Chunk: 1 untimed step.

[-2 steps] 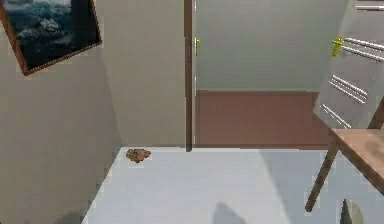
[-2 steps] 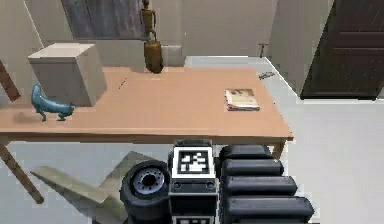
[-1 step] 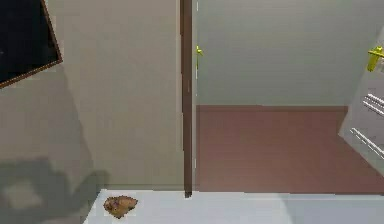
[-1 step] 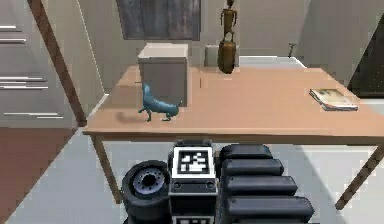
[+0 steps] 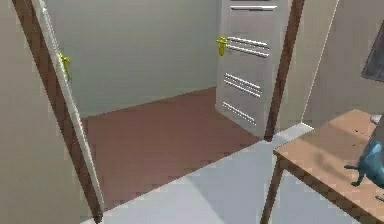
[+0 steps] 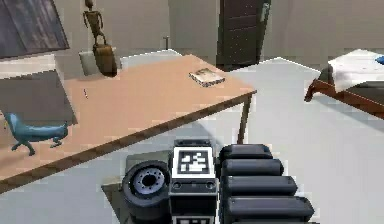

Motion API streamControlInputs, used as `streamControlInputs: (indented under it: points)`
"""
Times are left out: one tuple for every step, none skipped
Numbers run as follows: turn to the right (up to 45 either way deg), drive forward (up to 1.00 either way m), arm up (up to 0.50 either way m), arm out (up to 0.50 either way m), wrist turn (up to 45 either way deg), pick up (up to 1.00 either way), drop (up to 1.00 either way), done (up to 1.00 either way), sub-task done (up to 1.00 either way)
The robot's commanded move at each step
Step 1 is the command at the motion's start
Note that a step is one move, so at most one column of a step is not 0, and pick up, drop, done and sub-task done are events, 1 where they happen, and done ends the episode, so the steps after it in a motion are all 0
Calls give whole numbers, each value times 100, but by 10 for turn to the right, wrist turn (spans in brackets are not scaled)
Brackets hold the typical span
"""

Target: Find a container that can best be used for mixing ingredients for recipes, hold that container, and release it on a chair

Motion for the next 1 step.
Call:
streamControlInputs:
  points:
    - [0,100,0,0,0,0,0,0,0]
